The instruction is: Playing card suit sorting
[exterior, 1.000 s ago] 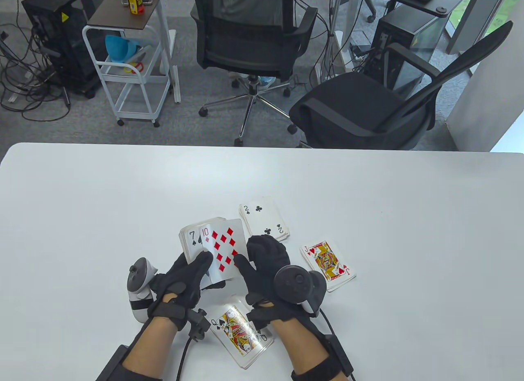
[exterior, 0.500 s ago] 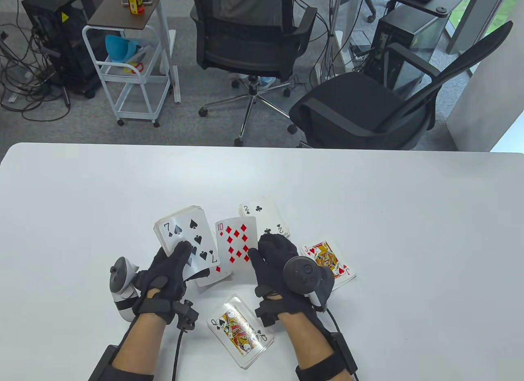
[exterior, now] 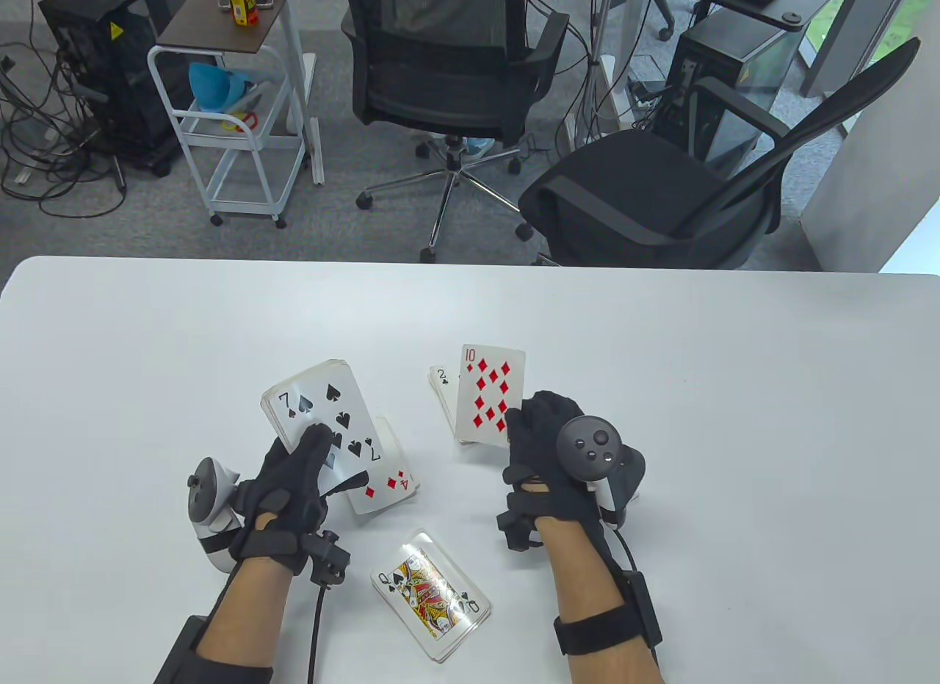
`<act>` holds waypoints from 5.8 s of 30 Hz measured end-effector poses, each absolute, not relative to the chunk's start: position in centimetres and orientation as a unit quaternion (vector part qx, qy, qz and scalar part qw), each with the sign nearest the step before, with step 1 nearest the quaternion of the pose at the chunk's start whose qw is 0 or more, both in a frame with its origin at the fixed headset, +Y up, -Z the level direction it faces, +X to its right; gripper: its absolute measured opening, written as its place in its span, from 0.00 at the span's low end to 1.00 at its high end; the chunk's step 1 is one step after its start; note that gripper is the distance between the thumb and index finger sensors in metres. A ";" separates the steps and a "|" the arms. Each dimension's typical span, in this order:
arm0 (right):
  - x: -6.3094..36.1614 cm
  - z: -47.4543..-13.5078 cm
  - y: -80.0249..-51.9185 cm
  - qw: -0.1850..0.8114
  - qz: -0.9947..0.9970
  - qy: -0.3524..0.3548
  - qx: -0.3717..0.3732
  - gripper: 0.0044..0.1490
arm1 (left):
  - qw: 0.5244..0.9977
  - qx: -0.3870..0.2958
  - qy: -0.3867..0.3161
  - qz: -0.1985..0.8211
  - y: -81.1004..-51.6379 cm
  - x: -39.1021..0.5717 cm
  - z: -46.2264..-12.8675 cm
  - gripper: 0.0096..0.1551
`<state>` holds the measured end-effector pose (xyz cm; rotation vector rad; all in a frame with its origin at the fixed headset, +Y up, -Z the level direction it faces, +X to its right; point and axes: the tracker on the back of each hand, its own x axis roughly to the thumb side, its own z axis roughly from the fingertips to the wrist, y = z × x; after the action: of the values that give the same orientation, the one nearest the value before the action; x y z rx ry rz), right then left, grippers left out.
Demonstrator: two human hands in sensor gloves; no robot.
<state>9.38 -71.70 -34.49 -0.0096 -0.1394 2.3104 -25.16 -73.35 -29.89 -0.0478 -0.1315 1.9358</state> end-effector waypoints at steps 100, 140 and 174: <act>4.1 -30.5 -72.9 0.349 0.888 0.261 0.144 0.22 | 0.568 -0.059 -0.062 0.818 -73.9 -23.9 -29.3 0.31; 7.3 -29.0 -69.7 0.466 0.866 -0.148 0.103 0.35 | 0.636 -0.132 -0.097 0.755 -75.6 -19.2 -28.6 0.32; 3.5 -28.4 -70.8 0.406 0.892 -0.101 0.172 0.30 | 0.585 -0.132 -0.067 0.797 -76.5 -19.3 -28.5 0.32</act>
<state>3.49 -70.80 -28.41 0.4347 -0.2554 2.2497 -19.28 -76.45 -28.52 -0.3075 -0.1571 1.8592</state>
